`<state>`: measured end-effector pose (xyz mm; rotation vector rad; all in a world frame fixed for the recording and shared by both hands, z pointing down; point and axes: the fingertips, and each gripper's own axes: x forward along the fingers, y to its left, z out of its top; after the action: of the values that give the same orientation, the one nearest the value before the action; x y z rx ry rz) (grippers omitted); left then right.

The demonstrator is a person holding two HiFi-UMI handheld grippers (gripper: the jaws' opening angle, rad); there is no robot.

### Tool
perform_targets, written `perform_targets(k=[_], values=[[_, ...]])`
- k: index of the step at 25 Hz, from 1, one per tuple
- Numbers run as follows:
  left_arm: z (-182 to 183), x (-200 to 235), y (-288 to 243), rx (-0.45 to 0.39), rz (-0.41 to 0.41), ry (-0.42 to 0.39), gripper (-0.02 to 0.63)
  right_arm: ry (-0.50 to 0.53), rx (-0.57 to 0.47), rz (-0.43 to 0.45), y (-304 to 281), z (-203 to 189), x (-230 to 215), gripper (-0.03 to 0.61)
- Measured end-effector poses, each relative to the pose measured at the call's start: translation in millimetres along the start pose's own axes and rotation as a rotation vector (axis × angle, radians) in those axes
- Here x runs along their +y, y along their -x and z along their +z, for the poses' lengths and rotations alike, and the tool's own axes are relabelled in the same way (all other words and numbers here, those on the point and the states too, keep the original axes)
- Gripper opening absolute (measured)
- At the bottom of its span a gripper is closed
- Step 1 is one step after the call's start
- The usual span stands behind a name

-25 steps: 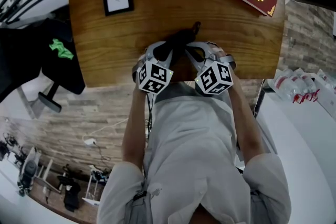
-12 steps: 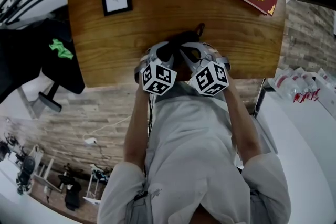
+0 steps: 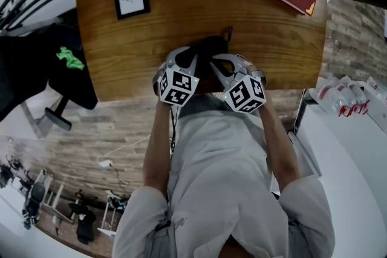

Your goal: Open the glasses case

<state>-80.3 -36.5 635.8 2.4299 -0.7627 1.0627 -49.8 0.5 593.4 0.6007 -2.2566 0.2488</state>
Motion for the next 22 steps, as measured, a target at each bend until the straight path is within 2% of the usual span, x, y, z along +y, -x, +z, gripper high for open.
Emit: perform_targets(k=[10,22], values=[[-2.2,3.2,-3.1,-0.033,-0.033,0.09,0.081,-0.005,-0.006,-0.022,7.3,-12.1,4.5,0.002],[-3.2,4.9,-3.4,-0.041,-0.048,0.098,0.081,-0.006,-0.01,-0.035,6.8,-13.2,4.7,0.002]])
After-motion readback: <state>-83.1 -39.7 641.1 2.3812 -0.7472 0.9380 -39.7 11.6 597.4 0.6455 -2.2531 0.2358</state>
